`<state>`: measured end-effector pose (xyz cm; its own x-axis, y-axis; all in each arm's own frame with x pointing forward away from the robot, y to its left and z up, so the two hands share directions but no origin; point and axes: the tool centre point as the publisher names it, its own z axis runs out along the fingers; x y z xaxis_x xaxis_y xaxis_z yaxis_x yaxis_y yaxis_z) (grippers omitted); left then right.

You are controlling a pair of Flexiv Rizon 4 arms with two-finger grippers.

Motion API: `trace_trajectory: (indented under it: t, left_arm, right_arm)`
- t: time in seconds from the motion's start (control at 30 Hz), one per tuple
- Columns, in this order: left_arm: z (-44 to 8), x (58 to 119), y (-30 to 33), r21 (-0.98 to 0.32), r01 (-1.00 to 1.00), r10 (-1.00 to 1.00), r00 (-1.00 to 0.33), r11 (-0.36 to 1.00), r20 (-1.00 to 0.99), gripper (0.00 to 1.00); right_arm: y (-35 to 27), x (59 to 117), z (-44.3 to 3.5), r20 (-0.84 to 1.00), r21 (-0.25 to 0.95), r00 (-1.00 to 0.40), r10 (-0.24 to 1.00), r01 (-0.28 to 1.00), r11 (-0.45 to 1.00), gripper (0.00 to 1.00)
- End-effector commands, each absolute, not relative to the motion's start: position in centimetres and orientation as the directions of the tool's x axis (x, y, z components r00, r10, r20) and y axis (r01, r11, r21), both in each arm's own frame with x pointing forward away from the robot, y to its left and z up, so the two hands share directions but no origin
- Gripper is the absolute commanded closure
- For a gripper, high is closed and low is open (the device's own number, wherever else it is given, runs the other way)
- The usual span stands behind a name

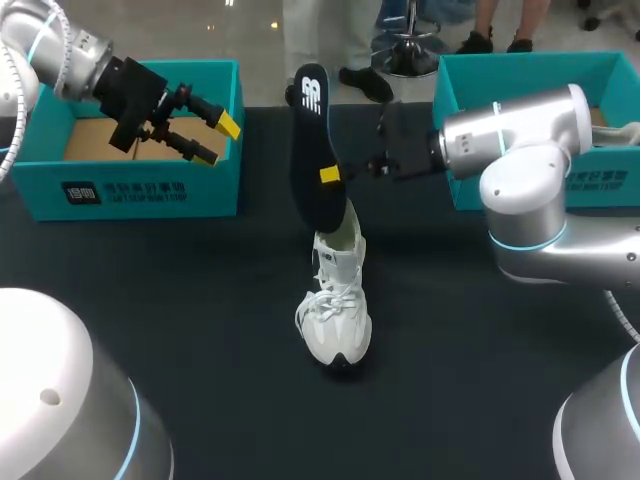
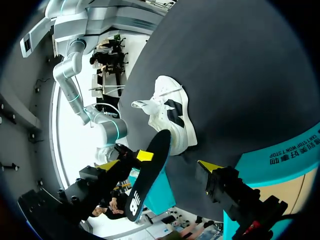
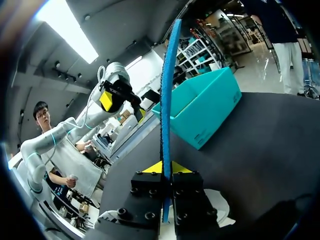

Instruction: Take the shoe out of the shoebox, open the shoe tongue, remove and reinsert the insole, then place the shoe into the shoebox

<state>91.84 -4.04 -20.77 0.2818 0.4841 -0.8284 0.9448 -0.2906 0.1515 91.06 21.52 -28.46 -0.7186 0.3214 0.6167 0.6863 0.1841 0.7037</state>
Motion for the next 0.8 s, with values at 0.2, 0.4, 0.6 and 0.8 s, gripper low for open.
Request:
trace_trajectory:
  t: [0.2, 0.4, 0.6, 0.8]
  left_arm:
    - [-20.71, 91.79, -3.99, 0.152, 0.945, 0.487, 0.283, -0.291, -0.827, 0.0]
    - [-20.71, 91.79, -3.99, 0.152, 0.945, 0.487, 0.283, -0.291, -0.827, 0.0]
    - [-20.71, 91.79, -3.99, 0.152, 0.945, 0.487, 0.283, -0.291, -0.827, 0.0]
    - [-20.71, 91.79, -3.99, 0.152, 0.945, 0.487, 0.283, -0.291, -0.827, 0.0]
  right_arm:
    - [21.96, 90.58, -29.31, 0.631, 0.687, -0.703, 0.328, 0.703, 0.184, 1.0]
    - [21.82, 90.31, -29.6, 0.638, 0.679, -0.694, 0.334, 0.711, 0.182, 1.0]
    - [21.67, 90.21, -29.69, 0.64, 0.674, -0.689, 0.339, 0.716, 0.181, 1.0]
    - [21.44, 90.21, -29.54, 0.639, 0.672, -0.689, 0.344, 0.716, 0.186, 1.0]
